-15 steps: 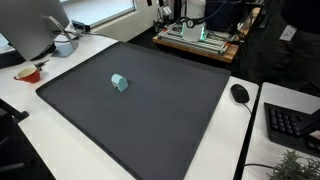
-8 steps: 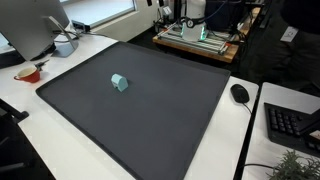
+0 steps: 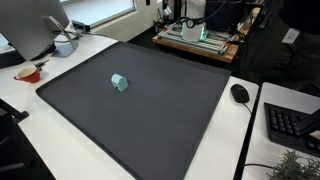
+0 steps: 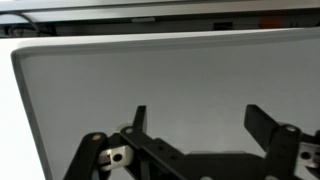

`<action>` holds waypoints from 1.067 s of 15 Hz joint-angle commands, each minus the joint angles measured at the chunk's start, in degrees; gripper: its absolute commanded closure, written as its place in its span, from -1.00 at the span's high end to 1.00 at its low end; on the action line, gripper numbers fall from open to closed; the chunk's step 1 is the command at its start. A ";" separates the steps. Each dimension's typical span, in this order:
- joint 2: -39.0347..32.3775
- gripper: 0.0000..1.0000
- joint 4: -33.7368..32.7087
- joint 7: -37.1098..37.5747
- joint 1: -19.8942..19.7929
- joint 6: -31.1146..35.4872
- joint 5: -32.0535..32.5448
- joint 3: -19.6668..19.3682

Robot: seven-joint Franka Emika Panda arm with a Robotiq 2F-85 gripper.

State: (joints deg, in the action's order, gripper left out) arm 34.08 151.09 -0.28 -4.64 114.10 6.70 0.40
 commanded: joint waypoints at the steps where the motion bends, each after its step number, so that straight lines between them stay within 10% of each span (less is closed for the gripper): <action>1: -6.84 1.00 -5.69 1.18 2.40 -1.25 6.23 4.97; 9: -21.07 1.00 -15.03 5.14 6.58 -8.07 24.27 13.66; 16: -26.17 1.00 -15.92 3.96 11.31 -11.74 30.33 12.90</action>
State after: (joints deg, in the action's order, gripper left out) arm 8.01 135.34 3.54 4.89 102.67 36.93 14.95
